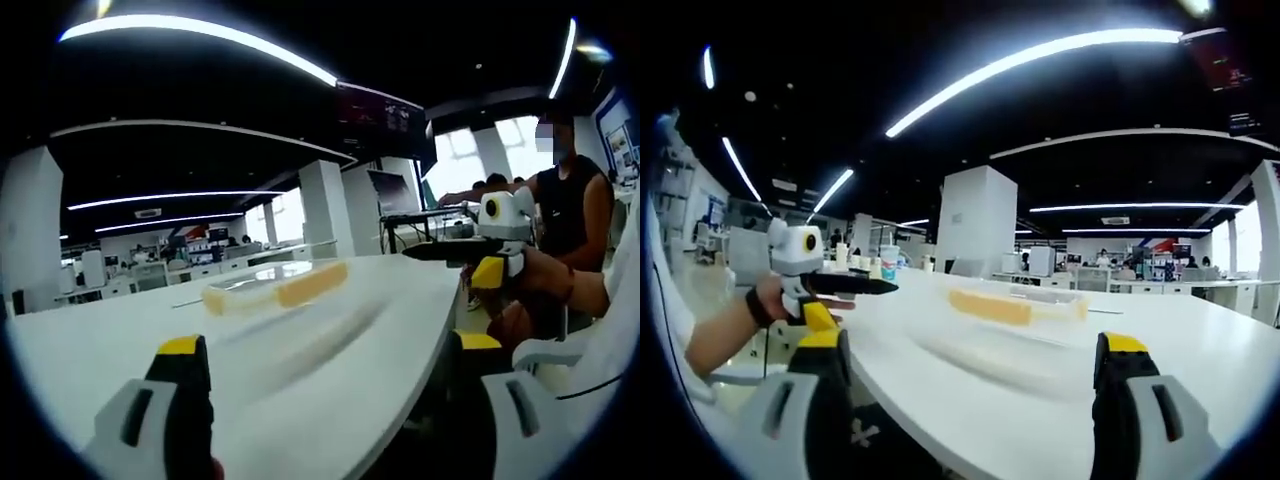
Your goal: Snap each plastic latch of the storage box into its locked position after aligning the lid with the box until every specified latch is closed and the lid sits flush.
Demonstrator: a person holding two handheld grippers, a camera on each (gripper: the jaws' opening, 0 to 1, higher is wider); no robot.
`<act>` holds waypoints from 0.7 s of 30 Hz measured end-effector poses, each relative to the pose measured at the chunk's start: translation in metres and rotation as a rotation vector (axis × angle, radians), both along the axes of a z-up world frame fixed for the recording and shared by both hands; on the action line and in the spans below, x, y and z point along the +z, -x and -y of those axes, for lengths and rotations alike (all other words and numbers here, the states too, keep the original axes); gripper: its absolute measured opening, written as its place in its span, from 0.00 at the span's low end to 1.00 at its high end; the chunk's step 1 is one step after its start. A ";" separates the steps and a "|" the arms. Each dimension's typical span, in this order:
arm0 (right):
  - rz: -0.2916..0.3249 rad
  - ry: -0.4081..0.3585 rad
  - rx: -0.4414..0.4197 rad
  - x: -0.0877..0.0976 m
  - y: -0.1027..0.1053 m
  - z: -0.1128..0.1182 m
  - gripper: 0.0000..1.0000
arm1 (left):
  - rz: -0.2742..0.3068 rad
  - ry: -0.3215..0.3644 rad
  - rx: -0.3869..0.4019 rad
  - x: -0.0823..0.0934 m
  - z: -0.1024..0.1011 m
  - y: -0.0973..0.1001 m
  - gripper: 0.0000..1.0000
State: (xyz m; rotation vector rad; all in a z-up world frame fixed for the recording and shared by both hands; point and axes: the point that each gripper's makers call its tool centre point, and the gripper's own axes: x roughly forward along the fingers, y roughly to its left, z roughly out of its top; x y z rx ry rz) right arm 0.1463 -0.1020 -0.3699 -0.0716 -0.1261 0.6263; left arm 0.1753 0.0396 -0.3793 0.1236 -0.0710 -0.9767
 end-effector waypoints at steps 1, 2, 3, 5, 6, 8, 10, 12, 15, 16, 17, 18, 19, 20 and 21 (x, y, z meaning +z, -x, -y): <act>-0.002 0.002 0.001 -0.001 0.001 0.000 1.00 | 0.002 -0.003 -0.001 0.000 0.000 0.001 1.00; -0.003 0.005 0.000 -0.002 0.002 0.000 1.00 | 0.005 -0.009 -0.001 -0.001 0.000 0.002 1.00; -0.005 0.010 0.000 -0.003 0.002 0.000 1.00 | 0.008 -0.010 -0.003 -0.001 0.000 0.003 1.00; -0.010 0.014 0.008 -0.004 0.003 -0.001 1.00 | 0.008 0.008 -0.001 0.000 -0.001 0.004 1.00; -0.011 0.012 0.011 -0.004 0.004 -0.001 1.00 | 0.006 0.014 -0.001 0.001 -0.001 0.004 1.00; -0.003 0.011 0.012 -0.002 0.004 -0.001 1.00 | 0.006 0.015 -0.002 0.000 0.000 0.004 1.00; 0.000 0.013 0.011 -0.002 0.004 -0.001 1.00 | 0.003 0.005 0.003 -0.003 0.000 0.004 0.99; -0.005 0.020 0.012 -0.004 0.004 -0.002 1.00 | 0.003 0.000 0.004 -0.004 0.000 0.004 1.00; -0.006 0.019 0.013 -0.004 0.004 -0.002 1.00 | 0.000 0.009 -0.001 -0.005 0.000 0.006 1.00; -0.008 0.022 0.014 -0.005 0.004 -0.003 1.00 | -0.001 0.011 0.000 -0.005 0.000 0.005 1.00; -0.009 0.024 0.014 -0.006 0.004 -0.003 1.00 | -0.001 0.011 0.002 -0.005 -0.001 0.005 1.00; -0.010 0.025 0.015 -0.006 0.004 -0.003 1.00 | 0.000 0.010 0.002 -0.006 -0.001 0.005 0.99; -0.010 0.026 0.015 -0.006 0.004 -0.003 1.00 | -0.001 0.008 0.000 -0.006 -0.001 0.005 0.99; -0.014 0.024 0.017 -0.006 0.004 -0.003 1.00 | -0.003 0.006 -0.001 -0.007 -0.001 0.006 0.99; -0.010 0.016 0.018 -0.005 0.005 -0.003 0.99 | -0.003 0.007 -0.002 -0.007 0.000 0.006 0.99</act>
